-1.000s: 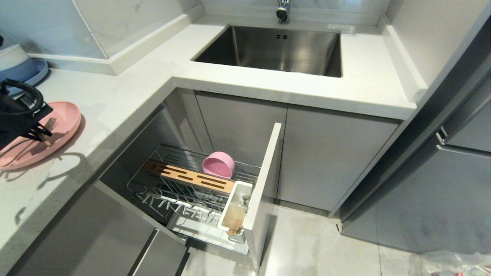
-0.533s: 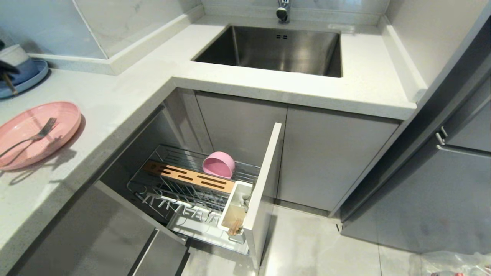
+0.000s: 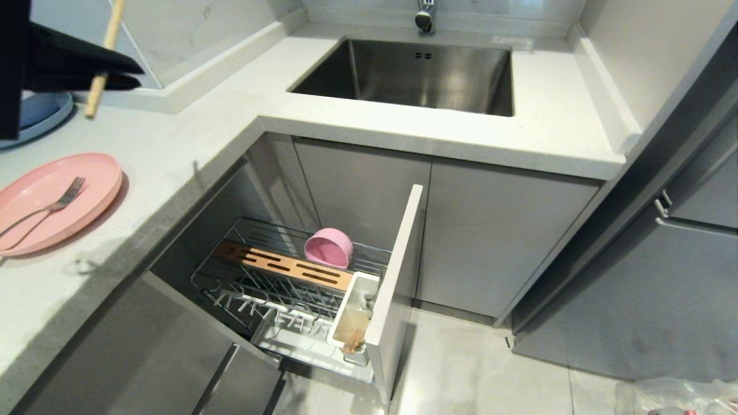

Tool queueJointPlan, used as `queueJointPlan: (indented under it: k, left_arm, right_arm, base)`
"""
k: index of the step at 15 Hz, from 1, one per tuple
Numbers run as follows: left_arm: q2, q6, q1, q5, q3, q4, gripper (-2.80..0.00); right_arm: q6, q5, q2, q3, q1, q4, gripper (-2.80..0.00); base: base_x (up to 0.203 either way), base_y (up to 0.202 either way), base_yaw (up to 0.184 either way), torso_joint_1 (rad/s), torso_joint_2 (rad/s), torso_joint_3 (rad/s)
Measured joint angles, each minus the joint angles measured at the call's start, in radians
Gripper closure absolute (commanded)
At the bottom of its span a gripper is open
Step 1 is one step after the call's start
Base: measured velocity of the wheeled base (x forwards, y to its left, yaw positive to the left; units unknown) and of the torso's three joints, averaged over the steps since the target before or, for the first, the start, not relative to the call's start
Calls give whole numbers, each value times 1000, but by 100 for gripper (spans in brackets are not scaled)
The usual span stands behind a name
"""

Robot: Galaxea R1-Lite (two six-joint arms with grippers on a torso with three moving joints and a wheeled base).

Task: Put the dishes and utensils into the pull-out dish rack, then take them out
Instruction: Pick up the chopsticks and place it in the cupboard

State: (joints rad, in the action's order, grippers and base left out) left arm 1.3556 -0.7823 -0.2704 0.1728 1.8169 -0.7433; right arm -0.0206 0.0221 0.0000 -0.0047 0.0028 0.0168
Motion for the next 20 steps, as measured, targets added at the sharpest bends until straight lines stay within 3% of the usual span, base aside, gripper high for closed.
queueJointPlan:
  k: [3,7,11,20]
  left_arm:
    - [26,-81,-135,26,-124,-116,0]
    - [83,-103,-177,147,-287,-237,0]
    - [187,-102,-220,198,-416,-238,0]
    - [404,-122,-295,237,-473,-162,0]
  right_arm:
    - [0,0,0,0,0,0,0]
    - [0,0,0,0,0,0,0]
    - [0,0,0,0,0,0,0]
    - [0,0,0,0,0,0,0]
  base:
    - [0,0,0,0,0,0]
    - [0,0,0,0,0,0]
    - [0,0,0,0,0,0]
    - [0,0,0,0,0,0]
